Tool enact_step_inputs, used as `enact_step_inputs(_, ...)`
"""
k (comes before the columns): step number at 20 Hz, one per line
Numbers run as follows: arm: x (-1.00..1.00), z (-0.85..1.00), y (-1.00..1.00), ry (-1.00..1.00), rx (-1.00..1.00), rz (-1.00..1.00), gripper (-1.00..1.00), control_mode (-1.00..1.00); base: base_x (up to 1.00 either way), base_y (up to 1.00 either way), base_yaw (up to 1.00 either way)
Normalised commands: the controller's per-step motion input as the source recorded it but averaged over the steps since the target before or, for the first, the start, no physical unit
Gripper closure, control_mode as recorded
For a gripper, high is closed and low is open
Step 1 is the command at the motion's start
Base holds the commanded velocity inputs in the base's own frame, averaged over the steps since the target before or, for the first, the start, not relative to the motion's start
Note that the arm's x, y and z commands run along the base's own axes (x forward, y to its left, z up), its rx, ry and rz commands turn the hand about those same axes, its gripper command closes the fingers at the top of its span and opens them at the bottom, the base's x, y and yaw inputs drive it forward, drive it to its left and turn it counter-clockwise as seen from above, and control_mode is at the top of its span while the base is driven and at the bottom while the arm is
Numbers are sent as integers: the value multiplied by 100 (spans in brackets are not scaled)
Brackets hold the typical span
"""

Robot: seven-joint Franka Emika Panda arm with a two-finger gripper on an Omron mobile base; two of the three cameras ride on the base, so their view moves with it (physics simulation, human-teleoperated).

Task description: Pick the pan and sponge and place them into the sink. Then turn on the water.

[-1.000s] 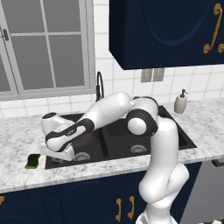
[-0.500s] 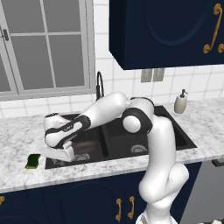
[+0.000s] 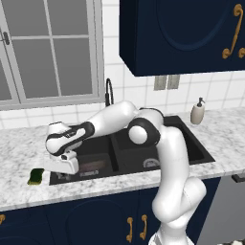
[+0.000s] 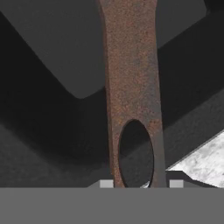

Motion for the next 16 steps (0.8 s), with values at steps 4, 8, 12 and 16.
enact_step_inputs(4, 54, -44, 0, 3, 0, 0, 100, -100, 0, 0, 0)
enact_step_inputs(8, 54, -51, 0, 0, 0, 0, 100, -100, 0, 0, 0)
enact_step_inputs(12, 44, -56, 0, 0, 5, 0, 100, -100, 0, 0, 0)
enact_step_inputs(16, 23, -46, 0, 0, 6, 0, 100, -100, 0, 0, 0)
